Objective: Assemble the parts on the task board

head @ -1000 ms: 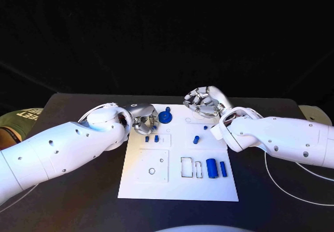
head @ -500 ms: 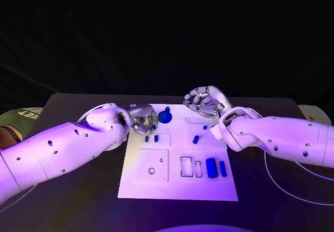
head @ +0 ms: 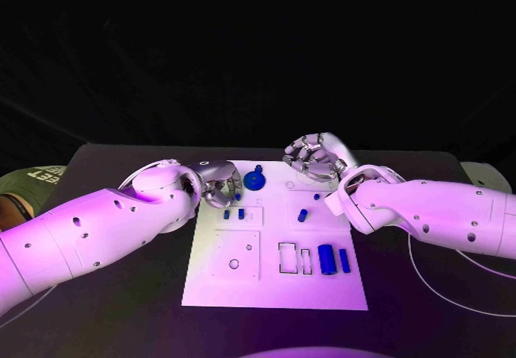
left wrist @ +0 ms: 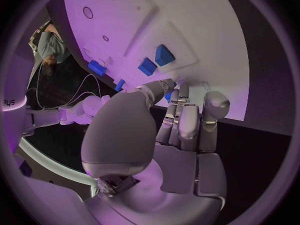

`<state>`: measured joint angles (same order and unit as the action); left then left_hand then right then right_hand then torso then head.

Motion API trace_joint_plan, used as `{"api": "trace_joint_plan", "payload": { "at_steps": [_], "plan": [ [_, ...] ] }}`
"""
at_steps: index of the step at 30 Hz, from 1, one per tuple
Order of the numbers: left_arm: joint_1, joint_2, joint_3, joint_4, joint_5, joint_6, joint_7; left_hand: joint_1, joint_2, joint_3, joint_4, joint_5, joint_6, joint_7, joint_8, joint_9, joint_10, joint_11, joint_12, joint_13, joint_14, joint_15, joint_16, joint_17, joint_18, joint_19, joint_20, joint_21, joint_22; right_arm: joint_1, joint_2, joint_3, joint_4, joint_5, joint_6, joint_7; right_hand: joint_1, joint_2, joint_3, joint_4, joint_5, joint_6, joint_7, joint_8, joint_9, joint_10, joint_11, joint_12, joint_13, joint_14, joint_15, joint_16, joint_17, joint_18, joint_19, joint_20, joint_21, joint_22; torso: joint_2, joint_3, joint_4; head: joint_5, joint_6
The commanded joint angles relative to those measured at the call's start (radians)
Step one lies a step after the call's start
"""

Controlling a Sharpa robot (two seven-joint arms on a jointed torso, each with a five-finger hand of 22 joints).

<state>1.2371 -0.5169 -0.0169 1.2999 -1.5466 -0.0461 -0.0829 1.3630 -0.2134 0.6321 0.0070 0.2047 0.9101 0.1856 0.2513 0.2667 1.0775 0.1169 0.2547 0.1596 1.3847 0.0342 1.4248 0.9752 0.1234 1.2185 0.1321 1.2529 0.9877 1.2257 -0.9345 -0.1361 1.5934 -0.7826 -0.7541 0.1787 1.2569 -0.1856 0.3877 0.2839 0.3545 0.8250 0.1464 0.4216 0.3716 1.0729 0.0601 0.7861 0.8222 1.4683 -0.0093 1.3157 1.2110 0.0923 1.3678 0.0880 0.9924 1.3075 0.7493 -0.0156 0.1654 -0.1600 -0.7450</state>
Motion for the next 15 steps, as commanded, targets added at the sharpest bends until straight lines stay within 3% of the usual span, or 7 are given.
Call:
{"api": "trace_joint_plan", "payload": {
  "at_steps": [1, 7, 15],
  "plan": [
    [0.0, 0.001, 0.0, 0.001, 0.003, 0.007, 0.003, 0.0, -0.008, 0.004, 0.001, 0.004, -0.007, -0.001, -0.007, -0.004, -0.01, -0.001, -0.007, 0.0, -0.004, 0.005, -0.002, -0.002, 0.005, -0.007, -0.001, -0.005, -0.002, 0.0, 0.0, 0.0, 0.001, -0.003, -0.001, 0.01, -0.008, -0.003, 0.005, -0.001, 0.006, -0.005, -0.003, 0.005, 0.001, 0.007, -0.002, -0.003, -0.001, 0.008, -0.008, -0.007, 0.0, 0.015, -0.003, 0.0, -0.005, 0.008, 0.0, 0.0002, -0.0002, 0.0, 0.0],
    [0.0, 0.0, 0.0, 0.001, 0.003, 0.011, -0.002, -0.005, -0.014, 0.003, 0.003, 0.004, -0.027, 0.002, -0.024, -0.011, -0.019, 0.002, -0.016, -0.001, -0.007, 0.007, -0.003, -0.01, 0.006, -0.01, 0.0, -0.009, -0.008, 0.0, -0.001, 0.0, 0.001, -0.003, 0.0, 0.01, -0.008, -0.003, 0.005, -0.001, 0.006, -0.005, -0.003, 0.005, 0.001, 0.007, -0.002, -0.003, -0.001, 0.008, -0.008, -0.007, 0.0, 0.015, -0.003, 0.0, -0.005, 0.008, 0.0, 0.0004, -0.0009, 0.0, 0.001],
    [0.001, -0.016, 0.0, 0.003, 0.003, -0.002, -0.012, -0.004, -0.026, 0.003, 0.001, 0.005, -0.059, 0.019, -0.056, -0.028, -0.065, 0.02, -0.044, -0.01, -0.037, 0.021, -0.017, -0.056, 0.016, -0.047, 0.012, -0.042, -0.06, 0.0, -0.004, 0.0, -0.002, -0.005, 0.008, 0.003, -0.009, -0.004, 0.004, -0.001, 0.006, -0.006, -0.003, 0.005, 0.0, 0.007, -0.002, -0.004, -0.004, 0.007, -0.008, -0.01, -0.003, 0.015, -0.004, 0.0, -0.01, 0.006, -0.001, -0.0002, 0.0002, -0.001, 0.004]
  ]
}}
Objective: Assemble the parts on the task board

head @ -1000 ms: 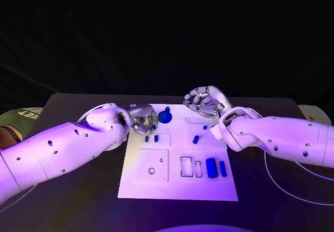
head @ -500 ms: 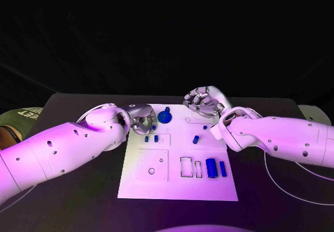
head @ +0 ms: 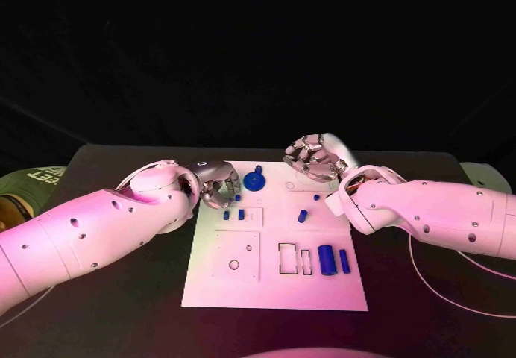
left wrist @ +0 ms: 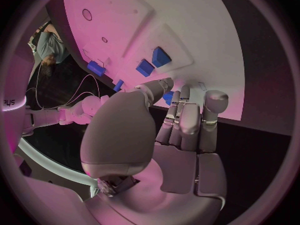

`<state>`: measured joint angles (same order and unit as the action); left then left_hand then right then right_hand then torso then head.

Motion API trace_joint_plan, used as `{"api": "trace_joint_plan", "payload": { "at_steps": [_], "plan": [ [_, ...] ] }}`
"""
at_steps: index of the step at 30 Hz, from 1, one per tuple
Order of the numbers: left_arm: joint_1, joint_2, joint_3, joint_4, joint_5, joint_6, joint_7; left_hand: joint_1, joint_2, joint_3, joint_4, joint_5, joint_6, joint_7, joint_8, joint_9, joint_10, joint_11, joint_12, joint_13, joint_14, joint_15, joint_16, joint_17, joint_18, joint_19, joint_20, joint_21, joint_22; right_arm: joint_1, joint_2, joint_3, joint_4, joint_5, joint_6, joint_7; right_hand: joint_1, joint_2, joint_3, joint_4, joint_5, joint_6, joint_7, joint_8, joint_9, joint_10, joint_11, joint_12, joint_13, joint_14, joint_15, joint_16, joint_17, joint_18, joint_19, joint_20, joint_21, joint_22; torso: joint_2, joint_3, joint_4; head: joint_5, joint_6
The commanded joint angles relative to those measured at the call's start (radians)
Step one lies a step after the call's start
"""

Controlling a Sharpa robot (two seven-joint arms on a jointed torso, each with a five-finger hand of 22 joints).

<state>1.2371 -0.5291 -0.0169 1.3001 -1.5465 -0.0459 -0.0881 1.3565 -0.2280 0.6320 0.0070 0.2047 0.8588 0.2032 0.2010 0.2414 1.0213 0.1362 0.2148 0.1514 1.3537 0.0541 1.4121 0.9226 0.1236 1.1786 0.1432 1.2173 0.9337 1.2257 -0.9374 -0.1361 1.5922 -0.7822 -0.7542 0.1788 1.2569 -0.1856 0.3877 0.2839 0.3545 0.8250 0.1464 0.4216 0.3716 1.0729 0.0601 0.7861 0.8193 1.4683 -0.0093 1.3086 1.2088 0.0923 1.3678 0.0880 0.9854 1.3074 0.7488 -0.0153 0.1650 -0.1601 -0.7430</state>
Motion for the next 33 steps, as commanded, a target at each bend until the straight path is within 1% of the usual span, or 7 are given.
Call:
{"api": "trace_joint_plan", "payload": {
  "at_steps": [1, 9, 15, 20, 26, 29, 33],
  "plan": [
    [0.001, -0.01, 0.0, 0.002, 0.002, -0.008, -0.007, 0.003, -0.014, 0.002, 0.0, 0.006, -0.016, 0.003, -0.013, -0.007, -0.031, 0.006, -0.014, -0.007, -0.035, 0.005, -0.023, -0.068, 0.023, -0.031, 0.005, -0.027, -0.039, 0.0, -0.001, 0.0, -0.002, -0.007, 0.012, -0.001, -0.009, -0.005, 0.005, -0.002, 0.006, -0.008, -0.002, 0.005, 0.0, 0.005, -0.002, -0.006, -0.003, 0.006, -0.008, -0.006, -0.004, 0.016, -0.005, 0.0, -0.007, 0.004, -0.001, -0.0003, 0.0004, -0.002, 0.003],
    [0.003, -0.055, 0.001, 0.012, 0.002, -0.076, 0.022, 0.01, -0.012, -0.02, 0.0, 0.005, -0.045, -0.003, -0.037, -0.019, -0.078, 0.006, -0.022, -0.016, -0.096, 0.008, -0.062, -0.186, 0.041, -0.094, 0.009, -0.088, -0.127, 0.0, -0.012, 0.0, -0.017, -0.031, 0.052, -0.033, 0.002, -0.007, 0.017, -0.009, -0.025, -0.014, 0.0, 0.005, -0.002, -0.019, 0.001, -0.078, -0.064, -0.001, -0.006, -0.043, -0.036, 0.017, -0.002, 0.0, -0.024, -0.003, -0.004, -0.0013, -0.0002, -0.005, 0.011],
    [0.006, -0.108, 0.006, 0.04, 0.081, -0.186, 0.103, 0.01, 0.003, -0.022, 0.014, 0.006, 0.033, -0.008, 0.005, -0.008, -0.038, -0.001, 0.019, -0.01, -0.104, 0.001, -0.074, -0.218, 0.045, -0.105, 0.004, -0.109, -0.154, 0.0, -0.034, 0.0, -0.028, -0.102, 0.156, -0.088, 0.074, -0.026, 0.079, -0.054, -0.113, 0.017, 0.004, -0.011, -0.013, -0.017, 0.006, -0.287, -0.241, 0.017, -0.004, -0.025, -0.003, 0.004, 0.032, 0.001, 0.041, 0.031, -0.004, -0.0021, 0.0009, -0.007, 0.018],
    [0.011, -0.176, 0.012, 0.078, 0.39, -0.249, 0.203, 0.025, 0.021, -0.008, 0.017, 0.005, 0.059, -0.011, 0.022, -0.005, -0.02, -0.006, 0.036, -0.012, -0.206, -0.005, -0.178, -0.43, 0.063, -0.179, -0.004, -0.195, -0.263, 0.004, -0.074, 0.001, -0.006, -0.245, 0.284, -0.142, 0.117, -0.036, 0.128, -0.104, -0.142, 0.058, 0.005, -0.041, -0.028, 0.016, 0.011, -0.429, -0.364, 0.043, 0.0, 0.044, 0.07, -0.022, 0.086, 0.002, 0.202, 0.111, -0.005, -0.0012, -0.0016, -0.019, 0.026],
    [0.013, -0.248, 0.013, 0.125, 0.872, -0.213, 0.31, 0.035, 0.034, -0.02, 0.008, 0.006, 0.072, -0.023, 0.032, -0.001, 0.052, -0.025, 0.085, 0.0, -0.24, -0.021, -0.233, -0.476, 0.063, -0.195, -0.017, -0.225, -0.282, 0.021, -0.125, 0.001, 0.035, -0.461, 0.404, -0.221, 0.12, -0.049, 0.141, -0.126, -0.155, 0.082, 0.005, -0.063, -0.035, 0.022, 0.019, -0.526, -0.446, 0.045, 0.007, 0.061, 0.086, -0.027, 0.092, 0.008, 0.237, 0.133, -0.008, -0.0061, -0.0074, -0.05, 0.035],
    [0.01, -0.285, 0.012, 0.159, 1.075, -0.169, 0.359, 0.021, 0.038, -0.04, 0.013, 0.005, 0.078, -0.027, 0.034, 0.0, 0.075, -0.032, 0.098, 0.004, -0.265, -0.025, -0.265, -0.492, 0.062, -0.214, -0.02, -0.252, -0.296, 0.027, -0.146, 0.001, 0.054, -0.63, 0.448, -0.277, 0.115, -0.058, 0.139, -0.127, -0.165, 0.088, 0.002, -0.069, -0.037, 0.017, 0.021, -0.55, -0.467, 0.045, 0.009, 0.066, 0.091, -0.029, 0.095, 0.011, 0.248, 0.14, -0.012, -0.0128, -0.0092, -0.068, 0.036],
    [0.003, -0.32, 0.009, 0.202, 1.242, -0.145, 0.413, -0.003, 0.035, -0.069, 0.027, 0.004, 0.086, -0.03, 0.038, 0.002, 0.088, -0.035, 0.098, 0.003, -0.278, -0.024, -0.291, -0.506, 0.061, -0.223, -0.019, -0.285, -0.316, 0.028, -0.151, 0.001, 0.066, -0.791, 0.442, -0.339, 0.086, -0.075, 0.122, -0.107, -0.192, 0.097, -0.003, -0.077, -0.039, 0.021, 0.021, -0.573, -0.491, 0.042, 0.011, 0.061, 0.082, -0.026, 0.088, 0.012, 0.234, 0.138, -0.014, -0.015, -0.0122, -0.075, 0.039]
  ]
}}
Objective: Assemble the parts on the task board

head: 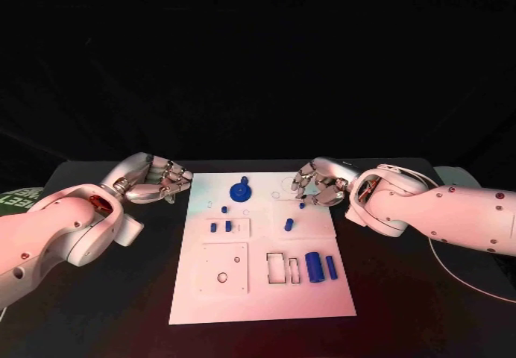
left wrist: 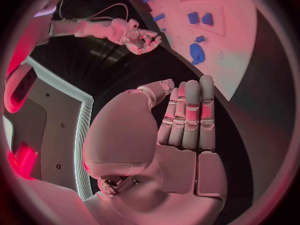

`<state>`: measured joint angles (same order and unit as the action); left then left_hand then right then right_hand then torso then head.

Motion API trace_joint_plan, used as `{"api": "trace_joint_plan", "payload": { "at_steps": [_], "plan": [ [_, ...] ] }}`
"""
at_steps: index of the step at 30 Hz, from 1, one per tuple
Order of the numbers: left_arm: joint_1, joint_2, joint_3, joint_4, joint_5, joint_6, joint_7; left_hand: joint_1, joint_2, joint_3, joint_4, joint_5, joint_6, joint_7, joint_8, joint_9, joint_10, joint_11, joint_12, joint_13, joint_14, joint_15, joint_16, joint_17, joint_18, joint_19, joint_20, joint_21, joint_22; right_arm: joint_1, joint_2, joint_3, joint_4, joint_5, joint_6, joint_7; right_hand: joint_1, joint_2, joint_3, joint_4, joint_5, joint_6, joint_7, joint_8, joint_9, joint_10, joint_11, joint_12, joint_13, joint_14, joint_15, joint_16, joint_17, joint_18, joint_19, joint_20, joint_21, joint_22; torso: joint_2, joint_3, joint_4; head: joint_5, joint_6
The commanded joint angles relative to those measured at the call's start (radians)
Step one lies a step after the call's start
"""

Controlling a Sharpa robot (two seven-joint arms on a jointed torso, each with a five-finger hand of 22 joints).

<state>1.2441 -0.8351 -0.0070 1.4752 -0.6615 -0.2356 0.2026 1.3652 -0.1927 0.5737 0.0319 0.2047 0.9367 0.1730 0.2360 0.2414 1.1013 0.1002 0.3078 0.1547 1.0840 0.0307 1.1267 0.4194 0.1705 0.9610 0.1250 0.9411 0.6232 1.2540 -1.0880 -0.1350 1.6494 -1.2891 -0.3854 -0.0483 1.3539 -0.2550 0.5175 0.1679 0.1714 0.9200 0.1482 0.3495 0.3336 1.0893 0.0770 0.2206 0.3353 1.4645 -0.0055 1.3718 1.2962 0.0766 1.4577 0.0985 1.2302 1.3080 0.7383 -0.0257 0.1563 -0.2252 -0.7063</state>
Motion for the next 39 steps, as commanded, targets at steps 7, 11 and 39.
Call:
{"api": "trace_joint_plan", "payload": {
  "at_steps": [7, 11, 39],
  "plan": [
    [-0.016, -0.053, -0.002, 0.084, 0.495, 0.061, 0.194, -0.049, -0.011, -0.047, 0.028, 0.003, 0.006, 0.001, 0.0, 0.002, 0.013, 0.003, -0.01, -0.008, -0.03, 0.004, -0.045, -0.023, 0.014, -0.01, 0.006, -0.072, -0.047, -0.005, 0.004, 0.0, 0.017, -0.424, 0.042, -0.184, -0.019, -0.02, -0.029, 0.023, -0.029, 0.002, -0.004, -0.016, -0.005, 0.002, 0.006, -0.023, -0.025, 0.043, 0.009, -0.008, -0.015, -0.019, 0.014, 0.002, 0.037, 0.156, -0.005, -0.0115, -0.006, -0.018, 0.002],
    [-0.02, -0.068, -0.002, 0.103, 0.522, 0.06, 0.213, -0.05, -0.012, -0.053, 0.031, 0.004, 0.002, 0.005, -0.002, 0.001, 0.004, 0.008, -0.026, -0.016, -0.04, 0.008, -0.068, -0.035, 0.013, -0.007, 0.009, -0.102, -0.067, -0.013, 0.01, -0.001, 0.023, -0.455, 0.053, -0.203, -0.011, -0.021, -0.034, 0.023, -0.025, -0.001, -0.001, -0.023, -0.007, -0.003, 0.008, -0.031, -0.032, 0.044, 0.011, -0.003, -0.009, -0.021, 0.019, 0.002, 0.049, 0.162, -0.004, -0.012, -0.0048, -0.015, 0.0],
    [-0.024, -0.088, -0.004, 0.113, 0.538, 0.047, 0.191, -0.027, -0.002, -0.053, 0.02, 0.007, -0.015, 0.023, -0.014, -0.004, -0.012, 0.021, -0.047, -0.025, -0.032, 0.015, -0.083, -0.045, 0.014, 0.019, 0.013, -0.132, -0.092, -0.04, 0.055, -0.002, -0.003, -0.479, 0.122, -0.225, 0.051, 0.008, 0.032, 0.016, -0.025, 0.045, 0.001, -0.043, -0.01, 0.038, 0.009, -0.068, -0.097, 0.049, 0.01, 0.008, -0.013, -0.037, 0.048, 0.005, 0.138, 0.201, -0.004, -0.0101, -0.0057, 0.001, -0.01]
  ]
}}
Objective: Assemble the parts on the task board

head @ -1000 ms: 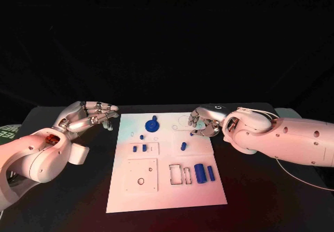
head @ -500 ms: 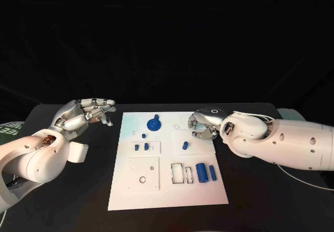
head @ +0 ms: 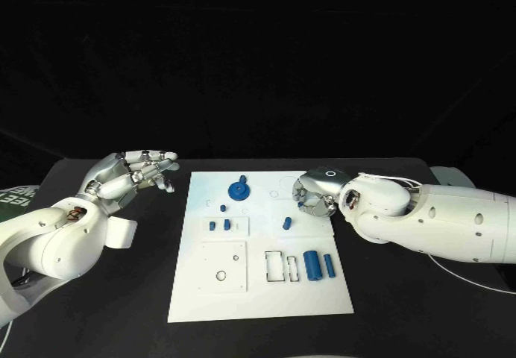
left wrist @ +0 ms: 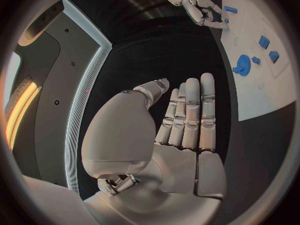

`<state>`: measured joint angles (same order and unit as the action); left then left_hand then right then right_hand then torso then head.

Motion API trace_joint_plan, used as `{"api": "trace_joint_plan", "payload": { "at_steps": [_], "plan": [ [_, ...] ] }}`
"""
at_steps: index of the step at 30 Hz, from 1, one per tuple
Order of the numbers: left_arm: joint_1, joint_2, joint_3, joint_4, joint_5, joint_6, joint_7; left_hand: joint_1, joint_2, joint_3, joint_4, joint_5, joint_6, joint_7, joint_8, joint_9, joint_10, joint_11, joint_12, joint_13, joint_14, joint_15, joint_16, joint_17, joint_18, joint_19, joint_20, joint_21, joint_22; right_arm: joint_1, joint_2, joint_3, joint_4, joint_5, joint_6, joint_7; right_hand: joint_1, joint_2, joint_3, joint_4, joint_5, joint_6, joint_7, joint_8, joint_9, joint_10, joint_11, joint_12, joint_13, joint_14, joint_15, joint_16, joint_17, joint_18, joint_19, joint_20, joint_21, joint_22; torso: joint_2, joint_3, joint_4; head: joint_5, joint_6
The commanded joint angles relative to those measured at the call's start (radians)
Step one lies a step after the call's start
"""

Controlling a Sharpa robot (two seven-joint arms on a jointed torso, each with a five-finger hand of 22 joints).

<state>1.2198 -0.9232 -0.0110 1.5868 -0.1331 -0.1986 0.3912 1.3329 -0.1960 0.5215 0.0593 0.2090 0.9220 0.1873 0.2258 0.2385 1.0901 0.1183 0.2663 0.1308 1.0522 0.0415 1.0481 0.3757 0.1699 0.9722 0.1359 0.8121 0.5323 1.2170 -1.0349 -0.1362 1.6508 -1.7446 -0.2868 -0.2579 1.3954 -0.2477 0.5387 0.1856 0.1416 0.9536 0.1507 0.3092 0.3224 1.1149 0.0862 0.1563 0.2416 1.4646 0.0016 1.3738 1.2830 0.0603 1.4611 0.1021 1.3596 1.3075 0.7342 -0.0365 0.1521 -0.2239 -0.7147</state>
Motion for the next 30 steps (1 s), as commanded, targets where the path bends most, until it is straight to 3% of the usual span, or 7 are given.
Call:
{"api": "trace_joint_plan", "payload": {
  "at_steps": [1, 15, 23, 30],
  "plan": [
    [0.0, 0.0, 0.0, 0.001, 0.009, 0.01, 0.001, 0.007, 0.002, 0.0, -0.008, 0.003, -0.001, 0.009, -0.004, -0.001, 0.0, 0.003, -0.006, -0.001, 0.0, 0.005, -0.005, -0.001, 0.014, 0.009, 0.002, -0.004, -0.001, -0.004, 0.003, -0.001, -0.006, -0.024, 0.024, -0.016, 0.011, 0.001, 0.015, -0.004, 0.006, 0.015, -0.002, -0.002, 0.002, 0.015, -0.001, -0.005, -0.005, 0.049, 0.002, 0.007, 0.001, -0.021, 0.046, 0.001, 0.012, 0.202, 0.0, 0.001, -0.0019, 0.0, -0.002],
    [0.0, -0.001, 0.0, -0.002, 0.008, 0.004, -0.014, 0.015, 0.007, 0.002, -0.013, 0.003, -0.003, 0.011, -0.005, -0.002, -0.002, 0.005, -0.007, -0.002, 0.001, 0.005, -0.007, -0.002, 0.014, 0.013, 0.001, -0.005, -0.002, -0.015, 0.011, -0.001, 0.001, -0.016, 0.022, -0.01, 0.035, 0.043, 0.073, -0.066, -0.001, 0.086, -0.024, 0.031, 0.029, 0.102, -0.027, -0.001, -0.012, 0.05, -0.019, 0.017, 0.004, -0.039, 0.075, -0.014, 0.104, 0.234, 0.0, 0.0016, -0.0012, -0.003, -0.008],
    [0.0, -0.001, 0.0, -0.002, 0.008, 0.007, -0.018, 0.018, 0.008, 0.003, -0.015, 0.003, -0.005, 0.012, -0.006, -0.003, -0.003, 0.006, -0.008, -0.003, 0.001, 0.005, -0.007, -0.003, 0.014, 0.014, 0.001, -0.005, -0.003, -0.025, 0.018, -0.001, 0.004, -0.022, 0.028, -0.018, 0.033, 0.048, 0.074, -0.076, -0.001, 0.094, -0.027, 0.037, 0.036, 0.113, -0.031, -0.003, -0.011, 0.051, -0.022, 0.02, 0.005, -0.04, 0.077, -0.018, 0.111, 0.236, -0.001, 0.0009, -0.0018, -0.003, -0.012],
    [0.0, 0.0, 0.0, -0.002, 0.006, 0.007, -0.022, 0.021, 0.007, 0.002, -0.019, 0.003, -0.013, 0.017, -0.011, -0.005, -0.01, 0.01, -0.012, -0.004, 0.001, 0.007, -0.01, -0.004, 0.014, 0.017, 0.002, -0.006, -0.004, -0.028, 0.019, -0.001, 0.01, -0.029, -0.004, -0.026, 0.015, 0.048, 0.069, -0.075, -0.011, 0.093, -0.029, 0.038, 0.041, 0.116, -0.031, -0.011, -0.012, 0.051, -0.022, 0.019, 0.003, -0.04, 0.077, -0.019, 0.111, 0.237, -0.001, -0.0003, -0.0014, -0.003, -0.013]
  ]
}}
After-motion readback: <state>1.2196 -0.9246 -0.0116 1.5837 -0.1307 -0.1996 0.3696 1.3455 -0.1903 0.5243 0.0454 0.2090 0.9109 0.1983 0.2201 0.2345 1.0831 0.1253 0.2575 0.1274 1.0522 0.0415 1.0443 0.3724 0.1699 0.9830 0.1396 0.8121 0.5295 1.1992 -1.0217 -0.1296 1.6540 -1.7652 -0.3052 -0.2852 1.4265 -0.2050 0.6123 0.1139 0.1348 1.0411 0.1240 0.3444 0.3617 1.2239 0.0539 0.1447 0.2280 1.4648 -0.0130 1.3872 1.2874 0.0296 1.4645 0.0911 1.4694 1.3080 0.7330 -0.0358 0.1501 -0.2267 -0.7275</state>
